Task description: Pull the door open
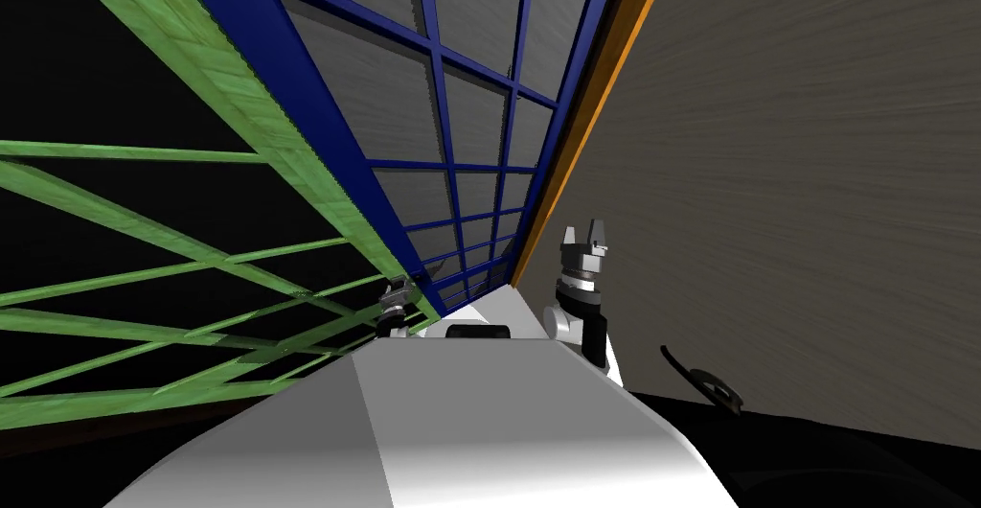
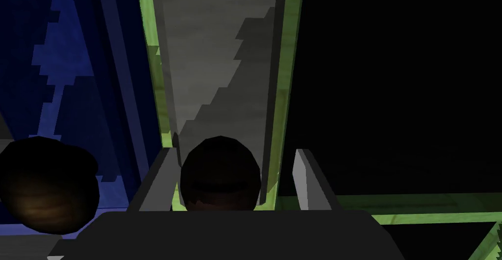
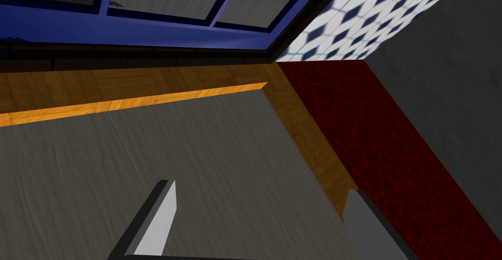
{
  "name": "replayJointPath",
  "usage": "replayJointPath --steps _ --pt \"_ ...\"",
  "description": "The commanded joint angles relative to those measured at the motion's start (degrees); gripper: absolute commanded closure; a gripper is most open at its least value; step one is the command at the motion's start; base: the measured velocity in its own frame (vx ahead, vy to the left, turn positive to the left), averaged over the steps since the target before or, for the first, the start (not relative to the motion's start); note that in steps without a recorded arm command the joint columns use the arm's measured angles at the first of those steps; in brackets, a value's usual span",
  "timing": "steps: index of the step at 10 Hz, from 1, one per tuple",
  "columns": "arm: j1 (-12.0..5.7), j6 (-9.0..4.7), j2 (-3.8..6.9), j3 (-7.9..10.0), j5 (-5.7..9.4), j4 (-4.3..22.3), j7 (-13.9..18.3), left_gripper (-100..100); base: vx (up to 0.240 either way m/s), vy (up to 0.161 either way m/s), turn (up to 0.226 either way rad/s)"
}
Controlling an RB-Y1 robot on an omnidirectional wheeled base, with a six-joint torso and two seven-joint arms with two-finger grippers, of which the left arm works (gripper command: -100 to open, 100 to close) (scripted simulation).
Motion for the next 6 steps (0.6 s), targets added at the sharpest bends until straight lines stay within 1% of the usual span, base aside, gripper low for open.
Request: replayJointPath --steps 1,5,6 --pt "0.08 0.14 0.04 0.03 0.01 0.01 0.05 100 -0.031 -0.022 -0.034" --pt "0.08 0.14 0.04 0.03 0.01 0.01 0.05 100 -0.007 -0.002 -0.001" --pt "1.08 0.15 0.25 0.54 0.02 0.69 1.12 100 -0.083 -0.022 0.039"
